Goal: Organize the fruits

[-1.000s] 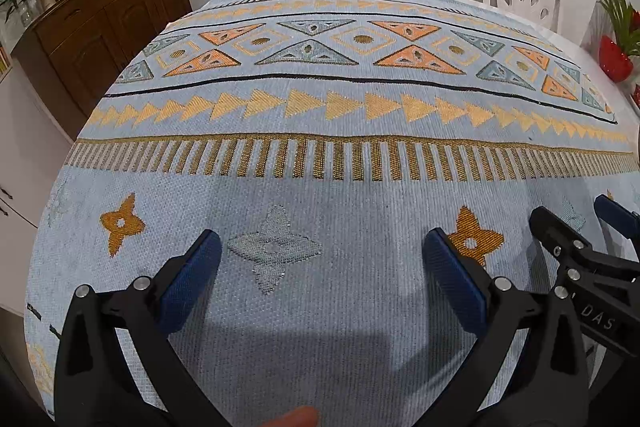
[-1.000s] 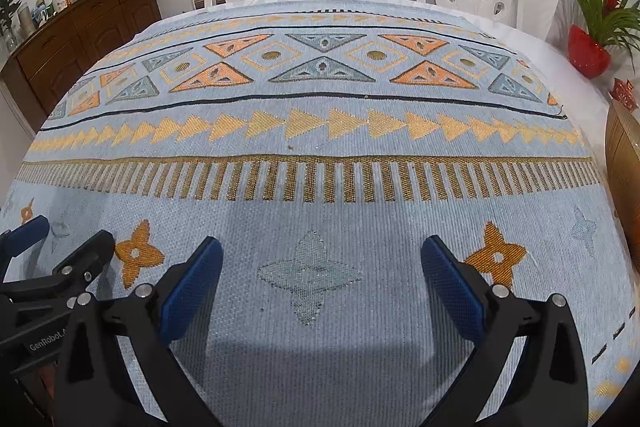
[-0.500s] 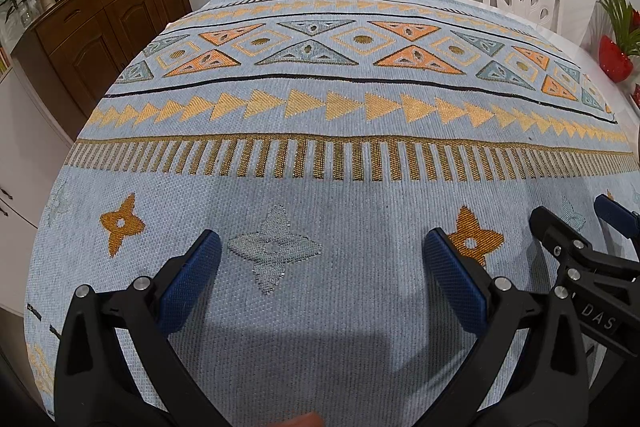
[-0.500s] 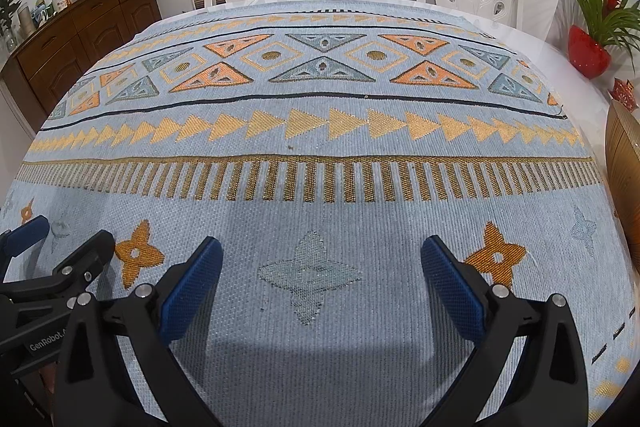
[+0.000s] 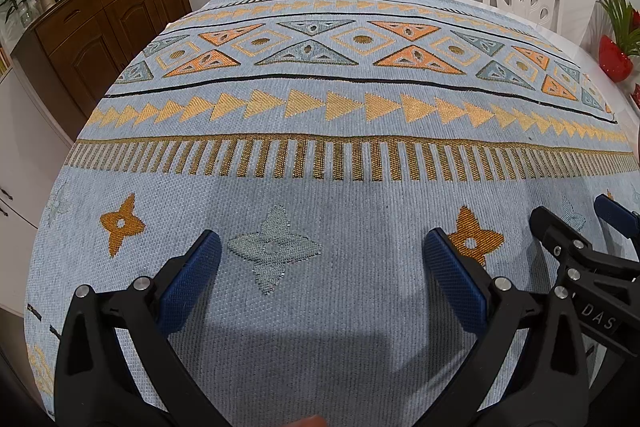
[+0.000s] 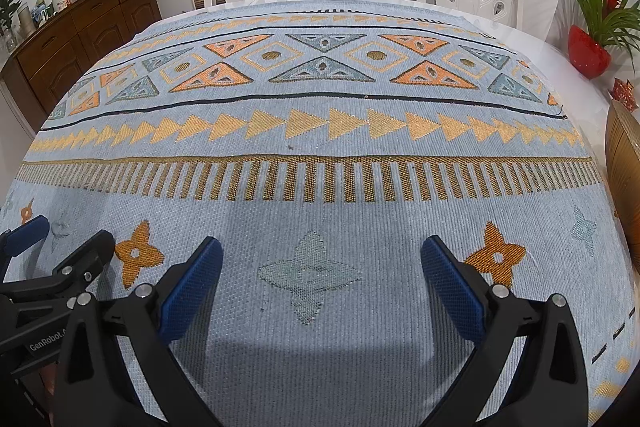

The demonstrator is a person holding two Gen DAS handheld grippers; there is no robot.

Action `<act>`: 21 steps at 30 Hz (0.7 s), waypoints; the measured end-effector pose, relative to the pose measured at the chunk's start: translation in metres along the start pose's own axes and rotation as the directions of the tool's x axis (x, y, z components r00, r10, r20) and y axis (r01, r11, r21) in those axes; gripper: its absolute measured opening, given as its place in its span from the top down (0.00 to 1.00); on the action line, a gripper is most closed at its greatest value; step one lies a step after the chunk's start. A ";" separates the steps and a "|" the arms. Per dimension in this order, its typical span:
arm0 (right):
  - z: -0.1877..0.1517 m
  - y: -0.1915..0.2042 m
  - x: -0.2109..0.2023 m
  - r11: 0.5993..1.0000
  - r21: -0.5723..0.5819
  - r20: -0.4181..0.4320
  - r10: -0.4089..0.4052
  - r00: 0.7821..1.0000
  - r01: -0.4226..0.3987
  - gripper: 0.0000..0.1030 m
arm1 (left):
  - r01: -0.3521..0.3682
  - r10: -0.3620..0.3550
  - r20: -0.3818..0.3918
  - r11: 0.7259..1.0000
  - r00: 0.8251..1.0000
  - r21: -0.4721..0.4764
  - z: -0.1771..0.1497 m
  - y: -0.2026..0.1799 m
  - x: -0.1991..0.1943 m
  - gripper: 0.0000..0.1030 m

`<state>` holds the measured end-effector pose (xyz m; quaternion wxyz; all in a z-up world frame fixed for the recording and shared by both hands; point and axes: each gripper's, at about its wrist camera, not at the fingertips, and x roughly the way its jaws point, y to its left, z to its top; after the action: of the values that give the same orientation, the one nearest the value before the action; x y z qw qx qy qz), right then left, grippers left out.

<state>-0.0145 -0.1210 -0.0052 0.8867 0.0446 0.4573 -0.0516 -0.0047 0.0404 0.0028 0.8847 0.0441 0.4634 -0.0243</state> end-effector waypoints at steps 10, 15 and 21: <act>0.000 0.000 0.000 1.000 0.000 0.000 0.000 1.000 0.000 0.05 | 0.005 -0.005 -0.003 1.000 1.000 0.007 0.000 -0.001 0.000 0.03; 0.000 0.000 0.000 1.000 0.000 0.000 0.000 1.000 0.000 0.05 | 0.008 -0.008 -0.008 1.000 1.000 0.010 0.001 0.000 0.001 0.03; 0.000 0.000 0.000 1.000 0.001 0.000 0.001 1.000 -0.001 0.05 | -0.042 0.041 0.006 0.999 0.999 0.019 0.001 -0.004 -0.002 0.03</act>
<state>-0.0146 -0.1207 -0.0048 0.8866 0.0454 0.4574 -0.0512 -0.0056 0.0358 0.0052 0.8860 0.0622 0.4594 -0.0106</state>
